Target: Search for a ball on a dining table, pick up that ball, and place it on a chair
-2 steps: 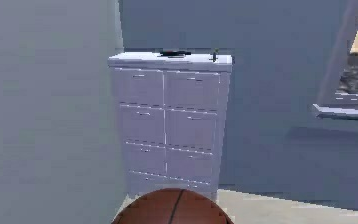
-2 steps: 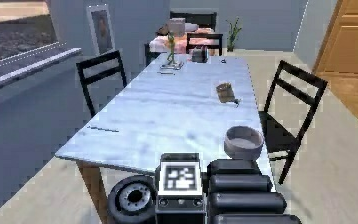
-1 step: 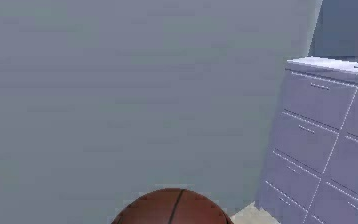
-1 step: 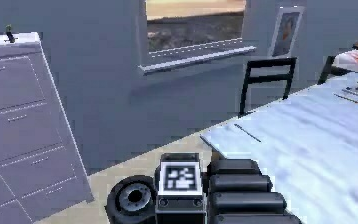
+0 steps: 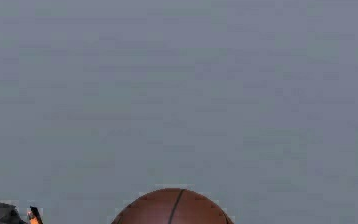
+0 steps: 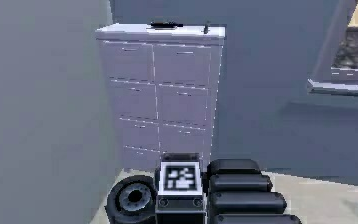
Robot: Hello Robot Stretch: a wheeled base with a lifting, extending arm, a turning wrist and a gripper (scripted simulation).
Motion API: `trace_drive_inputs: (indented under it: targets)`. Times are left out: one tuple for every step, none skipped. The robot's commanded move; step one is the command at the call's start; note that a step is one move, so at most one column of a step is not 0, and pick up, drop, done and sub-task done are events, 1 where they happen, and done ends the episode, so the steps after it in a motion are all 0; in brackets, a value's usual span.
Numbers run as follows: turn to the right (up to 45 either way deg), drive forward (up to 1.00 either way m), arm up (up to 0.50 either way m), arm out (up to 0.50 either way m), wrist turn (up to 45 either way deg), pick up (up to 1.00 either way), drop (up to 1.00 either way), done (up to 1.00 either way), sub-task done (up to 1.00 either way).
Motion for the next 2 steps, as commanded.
trace_drive_inputs:
  targets:
    - [-45.0, 0.0, 0.0, 0.0, 0.0, 0.0, 0.0, 0.0, 0.0]
    - [-30.0, 0.0, 0.0, 0.0, 0.0, 0.0, 0.0, 0.0, 0.0]
